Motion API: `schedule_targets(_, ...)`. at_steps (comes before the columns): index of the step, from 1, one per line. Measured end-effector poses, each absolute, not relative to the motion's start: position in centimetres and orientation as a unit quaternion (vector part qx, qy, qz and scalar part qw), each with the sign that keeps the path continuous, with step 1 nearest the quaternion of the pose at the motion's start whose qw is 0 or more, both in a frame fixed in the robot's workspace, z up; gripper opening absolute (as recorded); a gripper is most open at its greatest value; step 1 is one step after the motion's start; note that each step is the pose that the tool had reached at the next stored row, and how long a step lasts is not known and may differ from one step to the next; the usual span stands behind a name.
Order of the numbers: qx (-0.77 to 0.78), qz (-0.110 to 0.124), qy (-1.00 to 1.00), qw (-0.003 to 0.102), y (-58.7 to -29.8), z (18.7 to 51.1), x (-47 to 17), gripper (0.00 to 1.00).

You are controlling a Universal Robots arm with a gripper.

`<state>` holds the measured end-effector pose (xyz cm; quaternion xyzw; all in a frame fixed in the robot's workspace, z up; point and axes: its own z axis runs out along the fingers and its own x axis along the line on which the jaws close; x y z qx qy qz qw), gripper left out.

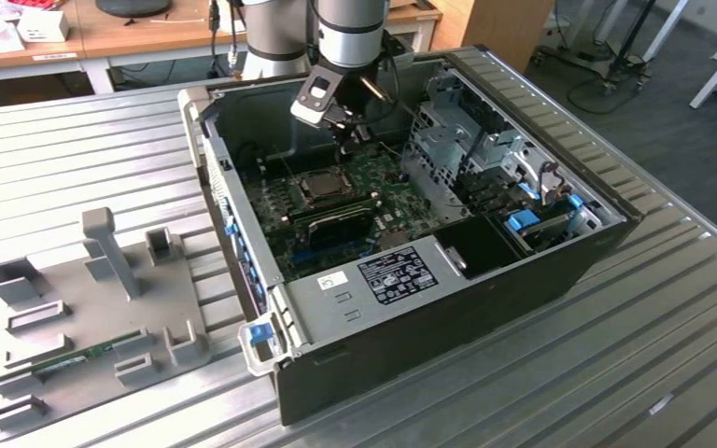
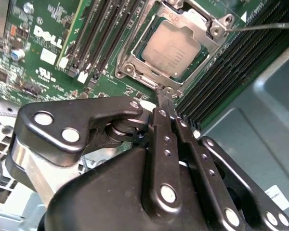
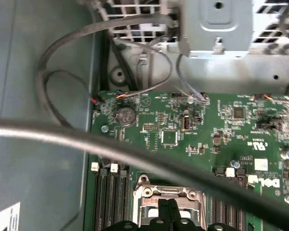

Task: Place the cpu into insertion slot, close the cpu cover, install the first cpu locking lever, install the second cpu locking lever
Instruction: 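Close the cpu cover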

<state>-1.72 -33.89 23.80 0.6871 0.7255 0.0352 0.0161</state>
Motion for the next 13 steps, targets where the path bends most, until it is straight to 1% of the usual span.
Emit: schedule_targets(13,0.597,0.037,0.801,0.012,-33.89,23.64,-1.72,0.1)
